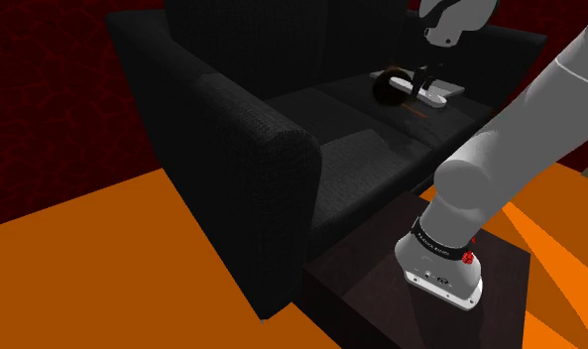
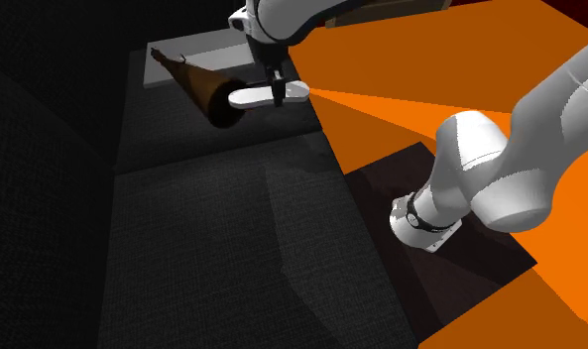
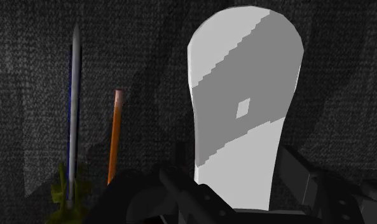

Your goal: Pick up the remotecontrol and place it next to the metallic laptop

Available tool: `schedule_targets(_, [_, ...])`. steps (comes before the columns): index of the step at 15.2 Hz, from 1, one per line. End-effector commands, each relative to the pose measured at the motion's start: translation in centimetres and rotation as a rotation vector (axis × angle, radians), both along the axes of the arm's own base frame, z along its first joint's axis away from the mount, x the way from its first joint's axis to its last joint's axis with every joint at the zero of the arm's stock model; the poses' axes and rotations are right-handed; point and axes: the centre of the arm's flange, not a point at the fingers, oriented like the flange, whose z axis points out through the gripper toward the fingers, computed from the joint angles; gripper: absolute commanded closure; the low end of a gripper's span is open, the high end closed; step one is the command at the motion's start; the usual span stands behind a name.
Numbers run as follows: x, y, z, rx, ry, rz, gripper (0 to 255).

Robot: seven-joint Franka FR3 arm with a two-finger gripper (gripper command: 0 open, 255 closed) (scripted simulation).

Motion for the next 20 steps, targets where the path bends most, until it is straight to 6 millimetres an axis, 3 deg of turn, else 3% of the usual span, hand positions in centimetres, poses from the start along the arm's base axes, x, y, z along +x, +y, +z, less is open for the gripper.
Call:
schedule_targets(1, [-1.6, -2.4, 0.0, -0.002, -0.001, -0.001, 255])
schedule_targets(20, [-13.6, -24.4, 0.1, -0.002, -0.001, -0.001, 255])
